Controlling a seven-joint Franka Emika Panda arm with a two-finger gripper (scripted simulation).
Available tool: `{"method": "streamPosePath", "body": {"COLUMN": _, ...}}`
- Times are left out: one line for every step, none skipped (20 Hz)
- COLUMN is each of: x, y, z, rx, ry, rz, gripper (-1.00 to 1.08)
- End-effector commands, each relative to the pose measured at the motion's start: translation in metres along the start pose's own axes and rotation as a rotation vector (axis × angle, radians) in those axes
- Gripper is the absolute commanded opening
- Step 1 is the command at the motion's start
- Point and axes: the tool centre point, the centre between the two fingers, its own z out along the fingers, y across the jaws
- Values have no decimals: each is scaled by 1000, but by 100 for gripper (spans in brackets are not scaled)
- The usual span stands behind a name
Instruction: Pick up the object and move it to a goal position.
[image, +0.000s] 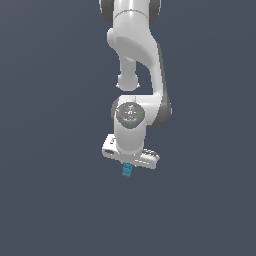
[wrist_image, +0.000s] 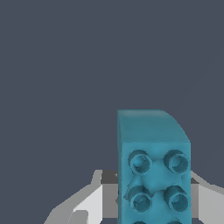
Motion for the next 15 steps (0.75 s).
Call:
{"method": "streamPosePath", "body": {"x": 10, "y": 15, "z": -22, "rx": 1, "ry": 1, "rz": 0, "gripper": -100}}
{"method": "streamPosePath", "body": {"x": 13, "y": 20, "z": -30, "rx": 1, "ry": 1, "rz": 0, "gripper": -100}}
{"method": "streamPosePath", "body": {"x": 17, "y": 25, "z": -36, "rx": 1, "ry": 1, "rz": 0, "gripper": -100}}
{"method": "streamPosePath", "body": {"x": 20, "y": 29, "z": -42, "rx": 1, "ry": 1, "rz": 0, "gripper": -100}}
{"method": "streamPosePath", "body": {"x": 22, "y": 32, "z": -47, "rx": 1, "ry": 1, "rz": 0, "gripper": -100}}
{"method": "streamPosePath", "body": {"x": 25, "y": 36, "z": -52, "rx": 1, "ry": 1, "rz": 0, "gripper": -100}}
{"method": "streamPosePath", "body": {"x": 27, "y": 38, "z": -56, "rx": 1, "ry": 1, "rz": 0, "gripper": -100}}
{"method": "streamPosePath", "body": {"x": 29, "y": 41, "z": -60, "rx": 1, "ry": 1, "rz": 0, "gripper": -100}}
{"method": "streamPosePath", "body": {"x": 30, "y": 43, "z": -63, "rx": 1, "ry": 1, "rz": 0, "gripper": -100}}
{"method": "streamPosePath", "body": {"x": 32, "y": 44, "z": -65, "rx": 1, "ry": 1, "rz": 0, "gripper": -100}}
{"method": "streamPosePath", "body": {"x": 33, "y": 46, "z": -67, "rx": 1, "ry": 1, "rz": 0, "gripper": -100}}
{"method": "streamPosePath", "body": {"x": 34, "y": 47, "z": -68, "rx": 1, "ry": 1, "rz": 0, "gripper": -100}}
{"method": "streamPosePath", "body": {"x": 34, "y": 47, "z": -69, "rx": 1, "ry": 1, "rz": 0, "gripper": -100}}
{"method": "streamPosePath", "body": {"x": 35, "y": 48, "z": -70, "rx": 1, "ry": 1, "rz": 0, "gripper": -100}}
{"method": "streamPosePath", "body": {"x": 35, "y": 48, "z": -70, "rx": 1, "ry": 1, "rz": 0, "gripper": -100}}
